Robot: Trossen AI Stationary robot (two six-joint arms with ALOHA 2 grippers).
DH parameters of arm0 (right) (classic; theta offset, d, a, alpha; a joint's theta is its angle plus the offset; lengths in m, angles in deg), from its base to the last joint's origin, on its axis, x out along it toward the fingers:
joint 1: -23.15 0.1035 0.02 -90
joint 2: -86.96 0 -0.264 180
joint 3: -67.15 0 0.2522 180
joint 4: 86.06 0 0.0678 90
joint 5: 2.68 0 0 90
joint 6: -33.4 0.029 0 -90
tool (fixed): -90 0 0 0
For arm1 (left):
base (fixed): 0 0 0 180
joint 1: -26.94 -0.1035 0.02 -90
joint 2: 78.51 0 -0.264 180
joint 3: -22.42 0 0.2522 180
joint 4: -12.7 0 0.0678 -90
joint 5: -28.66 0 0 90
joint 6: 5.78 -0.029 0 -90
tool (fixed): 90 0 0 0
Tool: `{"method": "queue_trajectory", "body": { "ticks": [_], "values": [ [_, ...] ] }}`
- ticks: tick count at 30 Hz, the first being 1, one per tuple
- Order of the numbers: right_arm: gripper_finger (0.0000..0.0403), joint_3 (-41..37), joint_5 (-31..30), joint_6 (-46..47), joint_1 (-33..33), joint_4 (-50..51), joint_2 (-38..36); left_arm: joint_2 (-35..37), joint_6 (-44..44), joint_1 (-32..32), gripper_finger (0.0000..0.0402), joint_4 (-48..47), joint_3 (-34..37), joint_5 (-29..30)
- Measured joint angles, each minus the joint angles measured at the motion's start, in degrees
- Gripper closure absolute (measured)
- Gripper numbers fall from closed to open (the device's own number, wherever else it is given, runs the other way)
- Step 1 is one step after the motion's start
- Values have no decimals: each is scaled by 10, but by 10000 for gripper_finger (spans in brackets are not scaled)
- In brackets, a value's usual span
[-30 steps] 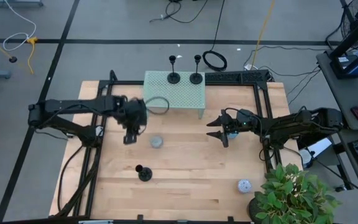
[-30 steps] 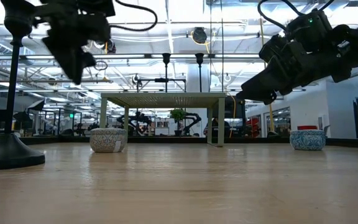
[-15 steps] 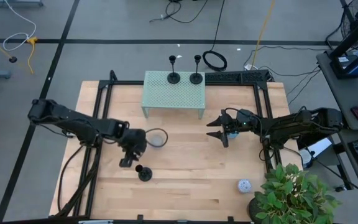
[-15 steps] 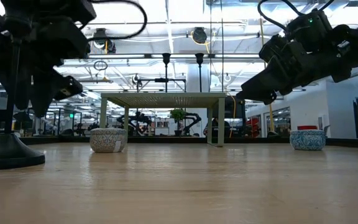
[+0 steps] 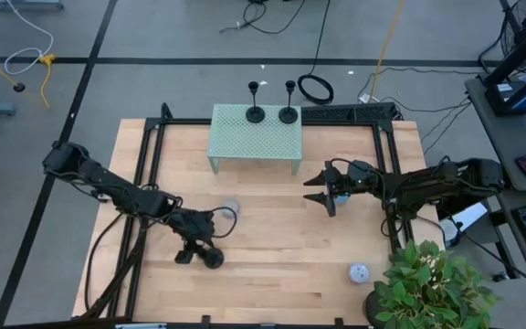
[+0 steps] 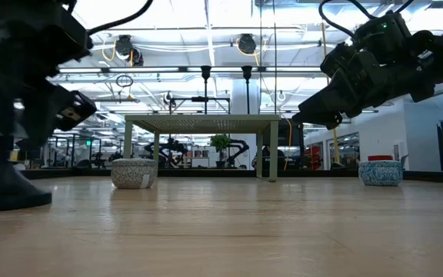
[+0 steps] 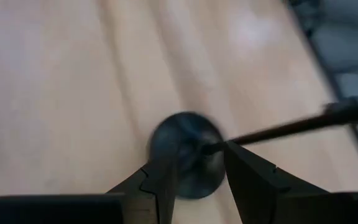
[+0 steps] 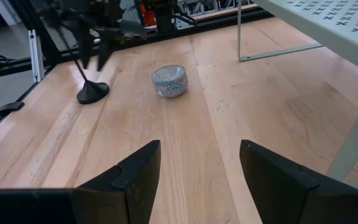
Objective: Pick & Place candle stick holders
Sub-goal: Put the black candle holder on the shelf
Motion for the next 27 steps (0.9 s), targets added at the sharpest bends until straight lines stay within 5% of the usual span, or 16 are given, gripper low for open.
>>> {"method": "queue_trajectory", "body": {
  "ticks": [5, 15, 27],
  "values": [
    [190, 0, 0, 0, 0, 0, 0, 0, 11, 3, 266, -4, 0, 86],
    [190, 0, 0, 0, 0, 0, 0, 0, 39, 28, 266, 42, 0, 33],
    [190, 0, 0, -4, 0, -2, 0, 0, 69, 70, 266, -9, 0, 102]
  ]
}}
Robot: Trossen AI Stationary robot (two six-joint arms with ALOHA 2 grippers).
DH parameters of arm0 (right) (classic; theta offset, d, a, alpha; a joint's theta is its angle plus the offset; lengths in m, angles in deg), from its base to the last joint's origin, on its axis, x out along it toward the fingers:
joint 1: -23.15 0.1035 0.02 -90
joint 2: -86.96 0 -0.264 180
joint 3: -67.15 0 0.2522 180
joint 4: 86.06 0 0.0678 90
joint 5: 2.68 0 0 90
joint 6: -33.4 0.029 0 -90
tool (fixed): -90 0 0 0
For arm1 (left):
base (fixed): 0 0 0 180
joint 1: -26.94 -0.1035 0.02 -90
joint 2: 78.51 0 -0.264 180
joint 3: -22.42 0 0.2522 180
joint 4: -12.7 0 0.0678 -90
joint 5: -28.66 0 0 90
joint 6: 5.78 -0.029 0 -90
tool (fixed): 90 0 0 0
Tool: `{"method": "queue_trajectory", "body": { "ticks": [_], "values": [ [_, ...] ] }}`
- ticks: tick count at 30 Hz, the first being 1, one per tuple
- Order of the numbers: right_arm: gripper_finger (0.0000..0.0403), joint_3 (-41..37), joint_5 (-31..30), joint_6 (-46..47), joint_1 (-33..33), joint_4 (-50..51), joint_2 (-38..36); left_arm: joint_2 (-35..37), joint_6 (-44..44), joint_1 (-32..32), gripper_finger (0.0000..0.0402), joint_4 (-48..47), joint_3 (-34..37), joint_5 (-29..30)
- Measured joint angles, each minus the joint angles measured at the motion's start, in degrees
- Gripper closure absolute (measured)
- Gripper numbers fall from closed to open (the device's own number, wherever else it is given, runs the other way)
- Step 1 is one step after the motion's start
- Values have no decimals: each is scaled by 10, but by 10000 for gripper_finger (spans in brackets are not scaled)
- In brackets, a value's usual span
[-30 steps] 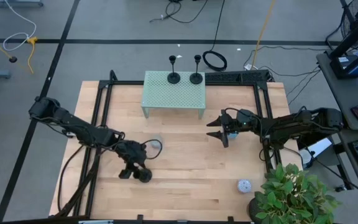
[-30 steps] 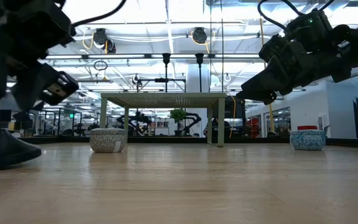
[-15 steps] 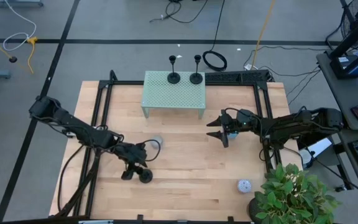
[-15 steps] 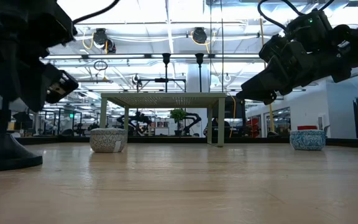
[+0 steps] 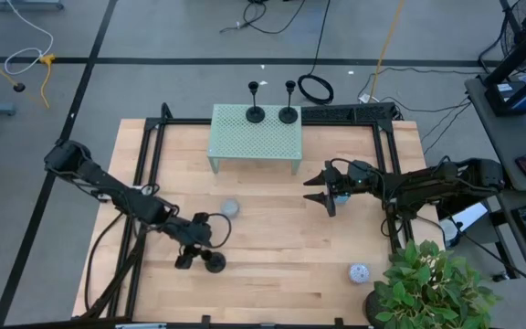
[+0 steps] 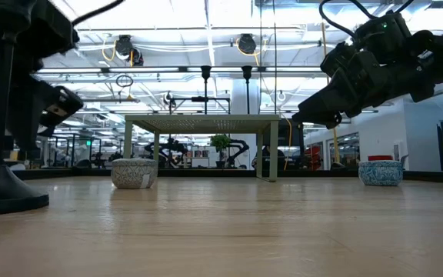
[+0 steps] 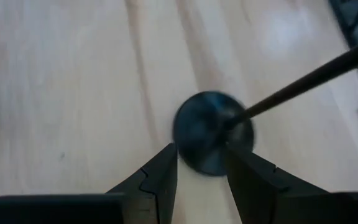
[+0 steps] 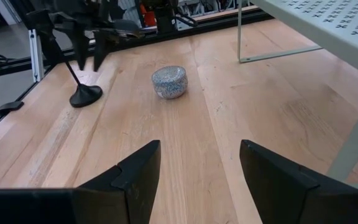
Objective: Pick & Place candle stick holders
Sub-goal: Put the black candle holder on the shelf
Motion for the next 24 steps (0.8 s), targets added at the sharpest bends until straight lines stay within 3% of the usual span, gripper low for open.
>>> {"method": "queue_trajectory", "body": {
  "ticks": [8, 15, 18, 21, 24],
  "values": [
    [190, 0, 0, 0, 0, -2, 0, 0, -10, 25, 266, 91, 0, -2],
    [190, 0, 0, 0, 0, -2, 0, 0, -89, 42, 266, 97, 0, 78],
    [190, 0, 0, 0, 0, -2, 0, 0, -108, 41, 267, 110, 0, 86],
    [190, 0, 0, 0, 0, -2, 0, 0, -139, 42, 285, 116, 0, 86],
    [190, 0, 0, 0, 0, -2, 0, 0, -171, 41, 329, 123, 0, 86]
  ]
}}
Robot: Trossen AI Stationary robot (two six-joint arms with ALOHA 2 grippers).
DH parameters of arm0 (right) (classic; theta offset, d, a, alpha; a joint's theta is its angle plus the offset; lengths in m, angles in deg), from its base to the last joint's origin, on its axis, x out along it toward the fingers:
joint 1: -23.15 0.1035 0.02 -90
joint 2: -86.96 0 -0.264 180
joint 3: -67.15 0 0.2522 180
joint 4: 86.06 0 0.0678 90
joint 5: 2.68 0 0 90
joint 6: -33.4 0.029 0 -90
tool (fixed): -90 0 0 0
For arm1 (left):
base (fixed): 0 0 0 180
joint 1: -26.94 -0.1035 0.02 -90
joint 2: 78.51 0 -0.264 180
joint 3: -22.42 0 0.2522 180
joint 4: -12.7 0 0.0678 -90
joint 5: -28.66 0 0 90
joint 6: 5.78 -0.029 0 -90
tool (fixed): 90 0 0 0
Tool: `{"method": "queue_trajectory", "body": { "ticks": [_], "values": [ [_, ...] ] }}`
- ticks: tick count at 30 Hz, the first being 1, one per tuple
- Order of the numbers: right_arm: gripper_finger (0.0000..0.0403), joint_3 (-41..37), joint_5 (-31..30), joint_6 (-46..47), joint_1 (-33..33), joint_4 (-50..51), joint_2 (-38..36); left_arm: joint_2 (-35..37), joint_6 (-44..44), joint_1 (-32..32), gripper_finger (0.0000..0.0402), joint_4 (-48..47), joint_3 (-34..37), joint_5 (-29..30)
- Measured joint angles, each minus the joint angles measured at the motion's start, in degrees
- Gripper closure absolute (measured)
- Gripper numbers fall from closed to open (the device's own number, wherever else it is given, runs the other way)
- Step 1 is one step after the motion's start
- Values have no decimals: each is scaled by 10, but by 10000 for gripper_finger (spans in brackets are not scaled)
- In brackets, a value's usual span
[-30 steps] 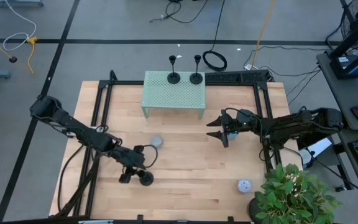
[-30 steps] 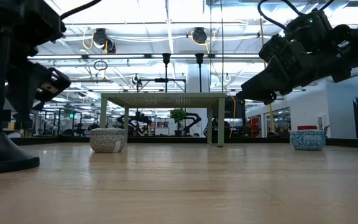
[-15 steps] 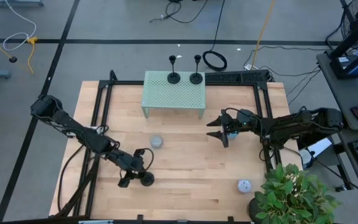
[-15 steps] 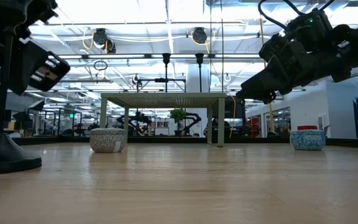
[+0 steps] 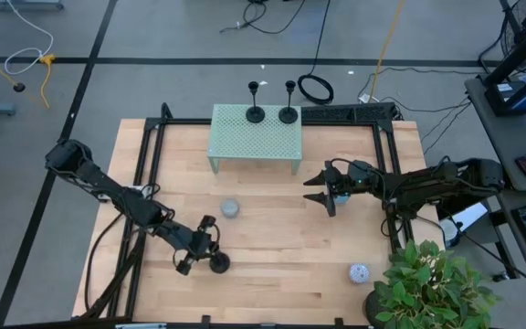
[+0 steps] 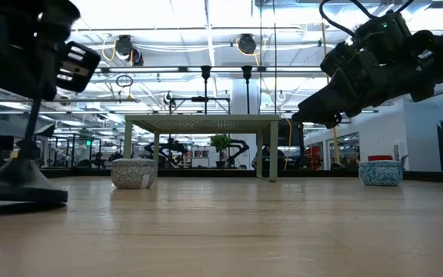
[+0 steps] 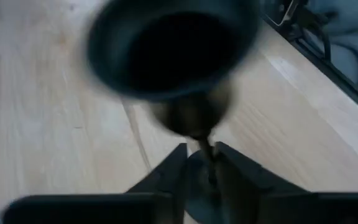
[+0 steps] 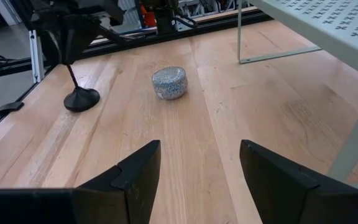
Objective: Pick & Place candle stick holders
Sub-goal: Put the black candle holder on the shelf
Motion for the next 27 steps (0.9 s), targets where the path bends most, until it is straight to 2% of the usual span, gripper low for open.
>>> {"method": "queue_trajectory", "body": {
  "ticks": [3, 4, 8, 11, 13, 16, 19, 22, 23, 27],
  "values": [
    [190, 0, 0, 0, 0, 0, 0, 0, -23, -2, 381, 2, 0, 2],
    [190, 0, 0, 0, 0, 0, 0, 0, -28, -3, 388, 6, 0, 1],
    [190, 0, -1, 0, 0, -3, 0, -1, -68, -8, 381, 85, 0, 56],
    [190, 0, -1, 0, 0, -8, 0, 0, -117, -19, 388, 140, -7, 73],
    [190, 0, -2, 0, 0, -8, 0, 6, -131, -28, 394, 149, -19, 116],
    [190, 0, -2, 0, 0, -8, 0, 20, -128, -53, 393, 149, -48, 223],
    [190, 0, -2, 0, 0, -9, 0, 43, -116, -87, 397, 112, -71, 299],
    [190, 0, -3, 0, 0, -13, 0, 75, -89, -134, 398, 97, -95, 303],
    [190, 0, -3, 0, 0, -14, 0, 84, -78, -149, 397, 94, -99, 288],
    [190, 0, -4, 3, 0, -18, 0, 95, -48, -198, 399, 84, -101, 170]
  ]
}}
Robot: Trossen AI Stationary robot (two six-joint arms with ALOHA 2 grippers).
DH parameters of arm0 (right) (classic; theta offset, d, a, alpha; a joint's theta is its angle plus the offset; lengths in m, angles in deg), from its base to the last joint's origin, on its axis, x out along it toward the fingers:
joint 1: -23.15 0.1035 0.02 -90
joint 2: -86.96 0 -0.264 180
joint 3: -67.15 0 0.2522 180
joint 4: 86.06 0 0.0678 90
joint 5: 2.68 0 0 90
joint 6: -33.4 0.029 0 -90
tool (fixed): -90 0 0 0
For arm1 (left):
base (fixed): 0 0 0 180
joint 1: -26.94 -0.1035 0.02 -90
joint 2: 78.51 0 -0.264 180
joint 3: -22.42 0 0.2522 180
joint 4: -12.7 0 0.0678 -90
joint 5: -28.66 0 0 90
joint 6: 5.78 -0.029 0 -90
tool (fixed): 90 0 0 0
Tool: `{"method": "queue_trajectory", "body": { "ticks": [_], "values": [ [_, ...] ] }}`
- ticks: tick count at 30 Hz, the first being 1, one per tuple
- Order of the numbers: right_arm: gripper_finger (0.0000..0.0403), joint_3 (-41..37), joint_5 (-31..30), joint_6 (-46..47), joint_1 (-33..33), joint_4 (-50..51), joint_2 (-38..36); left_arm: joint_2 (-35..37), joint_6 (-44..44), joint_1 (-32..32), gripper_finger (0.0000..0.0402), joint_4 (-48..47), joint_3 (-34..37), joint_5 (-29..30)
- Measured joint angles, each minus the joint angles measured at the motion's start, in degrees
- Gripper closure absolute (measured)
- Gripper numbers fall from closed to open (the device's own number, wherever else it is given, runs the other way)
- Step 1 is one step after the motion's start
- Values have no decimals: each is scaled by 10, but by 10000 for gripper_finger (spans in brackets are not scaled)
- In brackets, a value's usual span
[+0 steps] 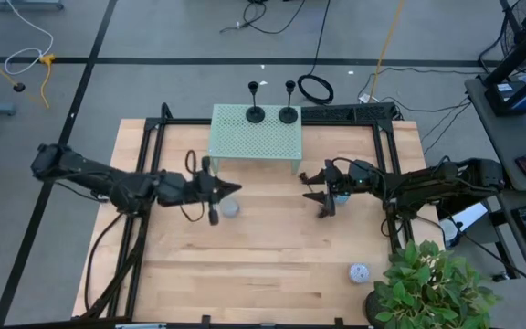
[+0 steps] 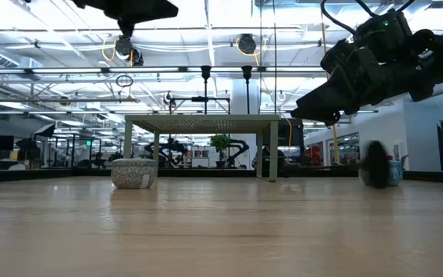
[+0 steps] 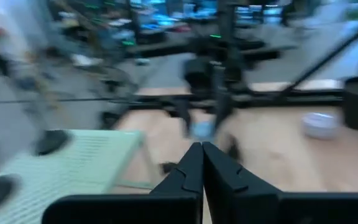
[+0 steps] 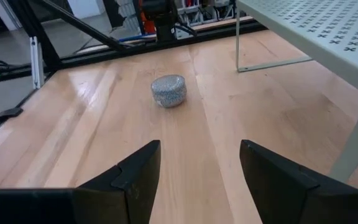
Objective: Pick & Place candle stick holders
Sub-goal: Put the black candle holder on the shelf
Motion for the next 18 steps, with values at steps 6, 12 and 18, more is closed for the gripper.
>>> {"method": "queue_trajectory", "body": {
  "ticks": [6, 12, 18],
  "values": [
    [190, -1, -62, -17, 0, 28, 8, -27, 24, -27, 382, -8, 1, -60],
    [190, -1, -75, -18, 0, 70, 16, -61, 27, -38, 379, -7, 1, -60],
    [190, 0, -74, -65, 0, 93, 8, -84, 53, -49, 378, -6, 1, -60]
  ]
}}
